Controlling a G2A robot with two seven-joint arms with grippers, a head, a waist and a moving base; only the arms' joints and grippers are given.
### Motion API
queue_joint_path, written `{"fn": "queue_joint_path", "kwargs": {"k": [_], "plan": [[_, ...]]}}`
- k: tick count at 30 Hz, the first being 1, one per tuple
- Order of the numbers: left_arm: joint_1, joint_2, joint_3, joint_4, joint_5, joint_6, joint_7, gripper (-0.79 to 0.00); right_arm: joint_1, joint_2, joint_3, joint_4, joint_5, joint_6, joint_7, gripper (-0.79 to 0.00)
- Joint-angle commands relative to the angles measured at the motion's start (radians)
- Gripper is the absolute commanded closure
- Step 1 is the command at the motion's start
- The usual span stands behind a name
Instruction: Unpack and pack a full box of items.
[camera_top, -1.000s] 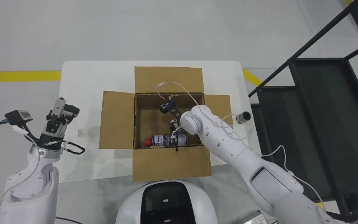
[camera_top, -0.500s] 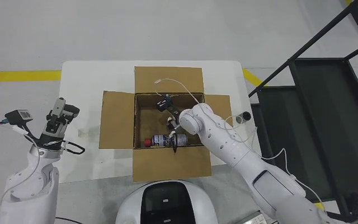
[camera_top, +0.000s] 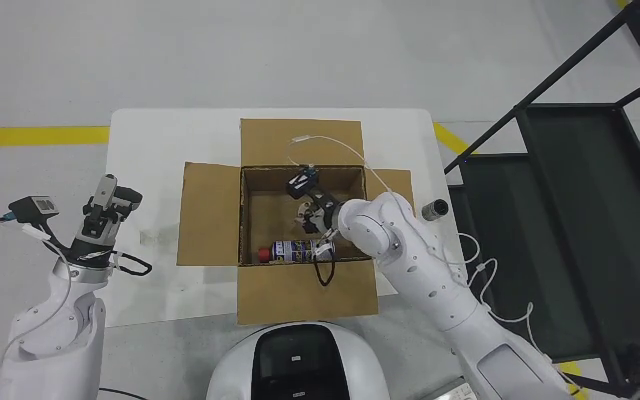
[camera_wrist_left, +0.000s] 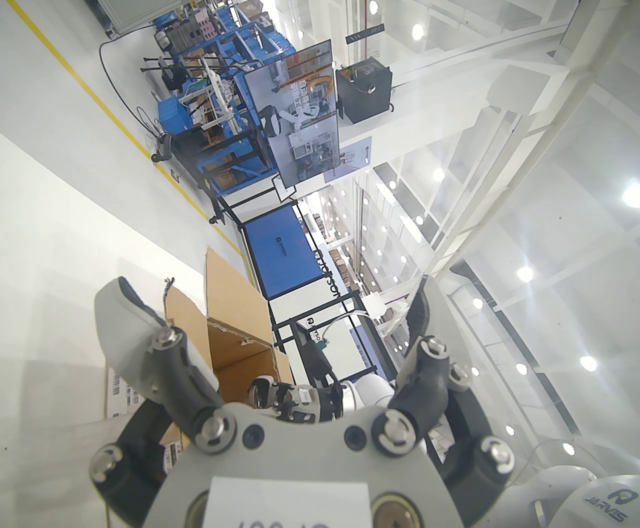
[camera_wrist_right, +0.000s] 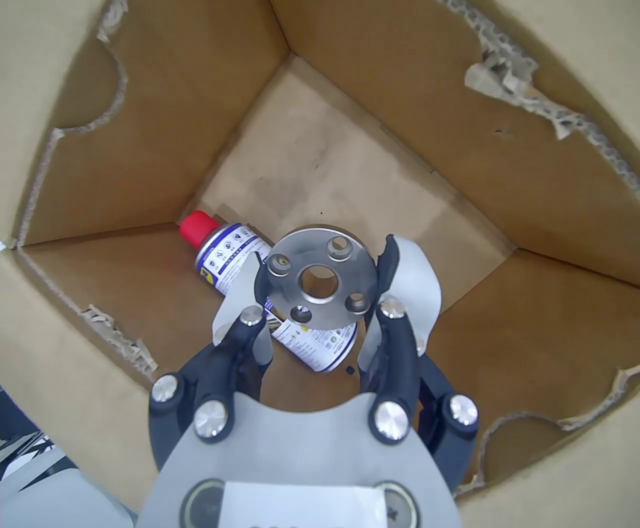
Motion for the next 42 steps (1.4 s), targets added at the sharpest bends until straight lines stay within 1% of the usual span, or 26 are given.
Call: {"fn": "queue_joint_path", "kwargs": {"k": [1,31,33,35,37,42], "plan": [[0.000,0.000,0.000,0.000,0.000,0.000,0.000,-0.785,0.001,0.000,-0.001,0.002,0.000,0.001,0.000,0.000],[0.000,0.000,0.000,0.000,0.000,0.000,0.000,-0.785,0.001,0.000,-0.001,0.002,0.000,0.001,0.000,0.000],[0.000,0.000,0.000,0.000,0.000,0.000,0.000,-0.785,-0.012,0.003,0.007,-0.004,-0.018,0.004,-0.011,0.000],[0.000,0.000,0.000,0.000,0.000,0.000,0.000,-0.785,-0.030,0.011,0.032,-0.053,-0.014,-0.003,0.029,0.000],[0.000,0.000,0.000,0.000,0.000,0.000,0.000,-0.785,-0.053,0.023,0.080,-0.119,-0.001,-0.020,0.087,0.000],[0.000,0.000,0.000,0.000,0.000,0.000,0.000,-0.785,-0.153,0.059,0.272,-0.310,0.091,-0.072,0.215,0.000]]}}
